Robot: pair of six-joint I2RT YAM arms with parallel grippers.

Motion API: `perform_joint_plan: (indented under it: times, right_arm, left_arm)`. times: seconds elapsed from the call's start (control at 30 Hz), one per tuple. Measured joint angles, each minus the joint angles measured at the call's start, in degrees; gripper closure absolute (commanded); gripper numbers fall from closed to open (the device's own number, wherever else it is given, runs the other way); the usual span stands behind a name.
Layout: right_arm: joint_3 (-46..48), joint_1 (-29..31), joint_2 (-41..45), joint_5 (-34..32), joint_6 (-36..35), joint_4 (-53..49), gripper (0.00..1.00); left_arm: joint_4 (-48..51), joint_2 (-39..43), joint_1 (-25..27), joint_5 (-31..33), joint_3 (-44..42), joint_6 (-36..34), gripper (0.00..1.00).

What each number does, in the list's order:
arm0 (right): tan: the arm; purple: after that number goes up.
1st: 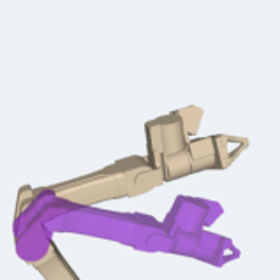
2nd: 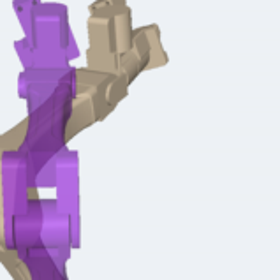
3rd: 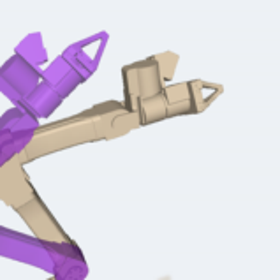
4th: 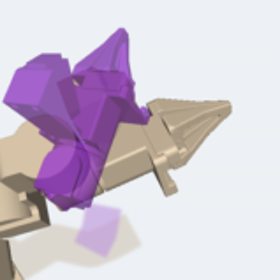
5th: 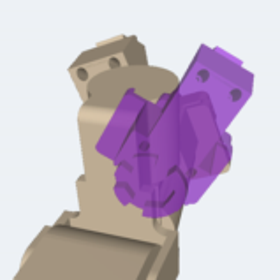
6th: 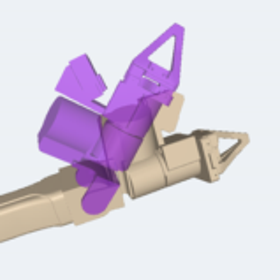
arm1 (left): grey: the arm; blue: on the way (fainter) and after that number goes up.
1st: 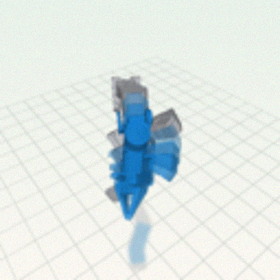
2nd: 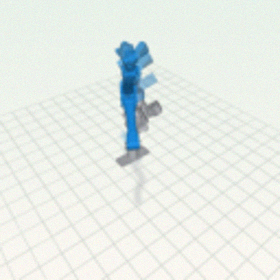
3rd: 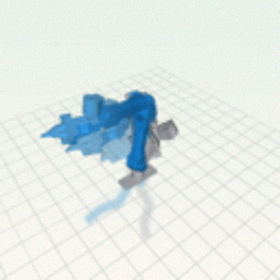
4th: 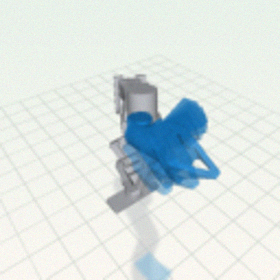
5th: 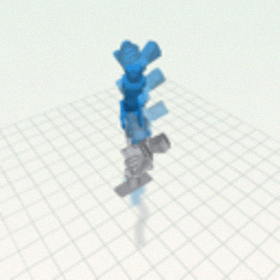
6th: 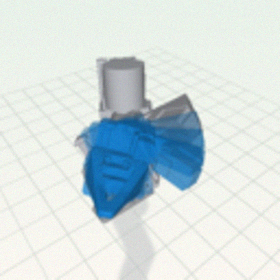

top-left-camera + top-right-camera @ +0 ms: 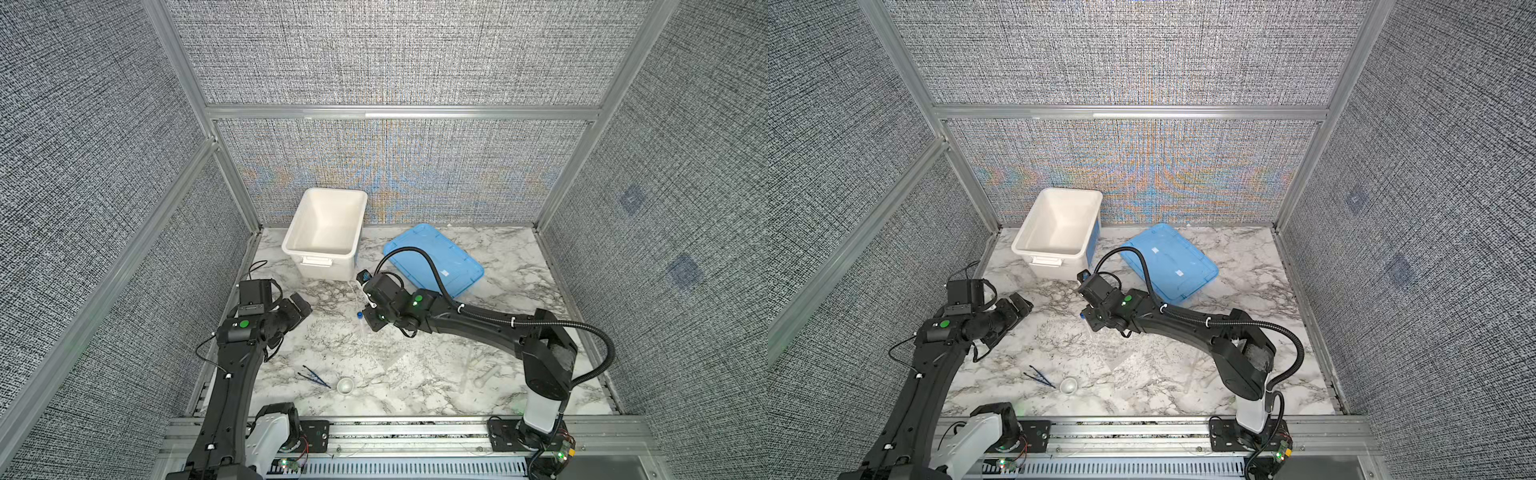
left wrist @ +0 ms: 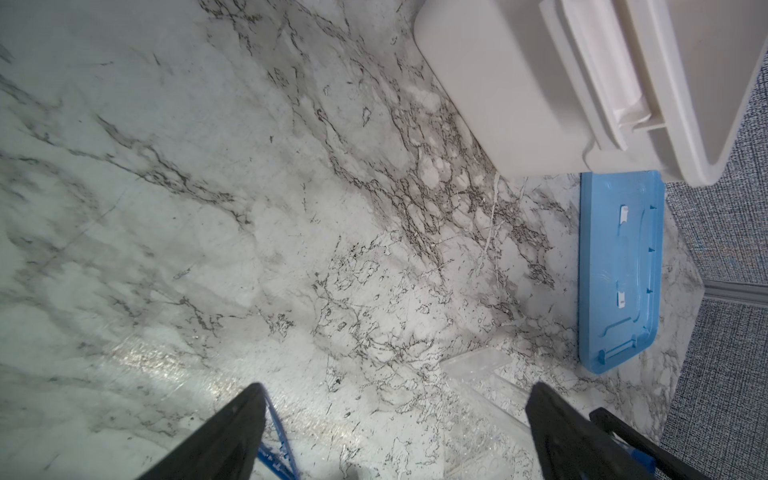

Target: Organize the chemistry lab equipment

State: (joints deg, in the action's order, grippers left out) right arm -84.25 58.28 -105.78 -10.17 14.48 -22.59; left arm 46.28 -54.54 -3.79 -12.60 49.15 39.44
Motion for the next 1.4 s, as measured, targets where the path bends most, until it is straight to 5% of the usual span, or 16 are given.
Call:
perform_joint_plan:
  times: [0.9, 1.4]
  right_arm:
    - [-0.35, 0.83, 2.97, -1.36, 0.02, -1.49, 0.77]
    - [4.24, 0.87, 18.67, -4.52, 1.53, -1.36, 0.63]
  left_arm:
    - [-0.35, 0.48, 0.00, -0.90, -0.66, -0.22, 0.01]
    - [-1.70, 0.66, 0.00, -5.03, -2.16, -0.48, 0.01]
